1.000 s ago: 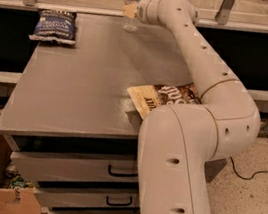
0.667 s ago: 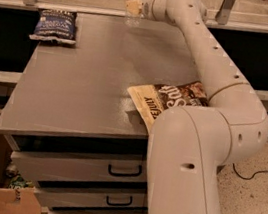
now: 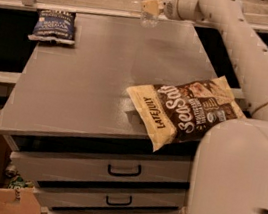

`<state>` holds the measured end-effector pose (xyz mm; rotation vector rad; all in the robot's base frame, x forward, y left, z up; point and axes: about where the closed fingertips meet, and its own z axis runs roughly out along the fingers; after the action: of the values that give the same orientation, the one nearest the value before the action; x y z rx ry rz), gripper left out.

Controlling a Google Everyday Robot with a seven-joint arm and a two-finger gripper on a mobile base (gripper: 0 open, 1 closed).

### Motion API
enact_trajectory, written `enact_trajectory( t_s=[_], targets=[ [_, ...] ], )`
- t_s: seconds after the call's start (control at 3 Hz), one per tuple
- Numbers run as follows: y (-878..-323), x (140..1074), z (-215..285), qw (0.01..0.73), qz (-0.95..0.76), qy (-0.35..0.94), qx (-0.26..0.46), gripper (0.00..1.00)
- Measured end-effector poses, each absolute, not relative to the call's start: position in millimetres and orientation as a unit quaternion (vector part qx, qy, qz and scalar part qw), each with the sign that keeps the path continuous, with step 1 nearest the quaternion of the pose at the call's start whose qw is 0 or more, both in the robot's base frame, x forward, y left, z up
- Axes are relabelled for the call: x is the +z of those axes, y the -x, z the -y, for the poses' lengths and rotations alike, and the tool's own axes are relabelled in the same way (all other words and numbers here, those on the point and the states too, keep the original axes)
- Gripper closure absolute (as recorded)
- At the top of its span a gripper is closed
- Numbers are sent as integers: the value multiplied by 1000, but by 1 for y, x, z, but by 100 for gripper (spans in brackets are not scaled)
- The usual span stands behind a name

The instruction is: Move water bottle near brown chip bag

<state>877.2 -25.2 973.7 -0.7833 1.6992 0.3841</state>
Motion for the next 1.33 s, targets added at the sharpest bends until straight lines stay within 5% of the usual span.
enact_trajectory(
  t_s=[1.33],
  targets=[
    [-725,914,129,524,-765,333,172,100]
  ],
)
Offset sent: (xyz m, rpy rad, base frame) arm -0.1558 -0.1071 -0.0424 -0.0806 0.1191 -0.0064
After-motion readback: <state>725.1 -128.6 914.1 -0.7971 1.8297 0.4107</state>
